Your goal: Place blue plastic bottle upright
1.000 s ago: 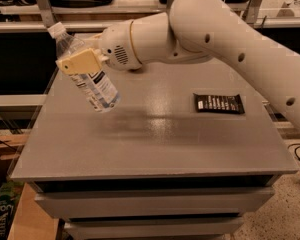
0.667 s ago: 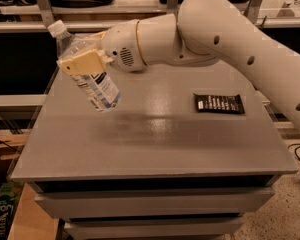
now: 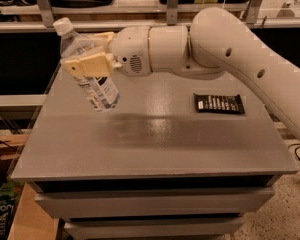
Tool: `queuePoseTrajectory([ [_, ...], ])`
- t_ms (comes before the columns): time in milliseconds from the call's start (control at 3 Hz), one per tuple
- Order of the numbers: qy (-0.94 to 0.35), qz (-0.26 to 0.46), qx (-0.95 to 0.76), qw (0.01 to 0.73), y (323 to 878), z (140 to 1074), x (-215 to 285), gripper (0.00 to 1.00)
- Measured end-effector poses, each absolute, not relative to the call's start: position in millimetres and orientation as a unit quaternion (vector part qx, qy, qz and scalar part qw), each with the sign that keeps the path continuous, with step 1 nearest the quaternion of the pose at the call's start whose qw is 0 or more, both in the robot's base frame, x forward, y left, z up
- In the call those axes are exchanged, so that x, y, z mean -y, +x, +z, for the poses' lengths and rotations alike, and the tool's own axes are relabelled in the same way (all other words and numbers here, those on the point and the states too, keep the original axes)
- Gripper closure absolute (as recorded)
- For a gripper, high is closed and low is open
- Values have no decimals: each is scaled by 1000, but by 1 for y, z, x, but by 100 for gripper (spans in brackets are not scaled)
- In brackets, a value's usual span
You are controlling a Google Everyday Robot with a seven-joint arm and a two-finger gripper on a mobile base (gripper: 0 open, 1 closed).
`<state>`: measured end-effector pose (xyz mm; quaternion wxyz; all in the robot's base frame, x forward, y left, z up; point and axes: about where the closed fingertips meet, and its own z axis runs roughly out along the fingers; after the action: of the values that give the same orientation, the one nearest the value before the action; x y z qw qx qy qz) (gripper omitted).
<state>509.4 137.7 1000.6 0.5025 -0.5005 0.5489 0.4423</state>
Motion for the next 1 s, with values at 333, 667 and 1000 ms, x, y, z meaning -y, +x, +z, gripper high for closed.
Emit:
queuePoseTrajectory([
  [333,-493,458,-524,522,506,997,-135,100],
  [667,-489,467,-505,537,503,993,-133,100],
  [1000,-487,473,-493,544,502,987,-132,100],
])
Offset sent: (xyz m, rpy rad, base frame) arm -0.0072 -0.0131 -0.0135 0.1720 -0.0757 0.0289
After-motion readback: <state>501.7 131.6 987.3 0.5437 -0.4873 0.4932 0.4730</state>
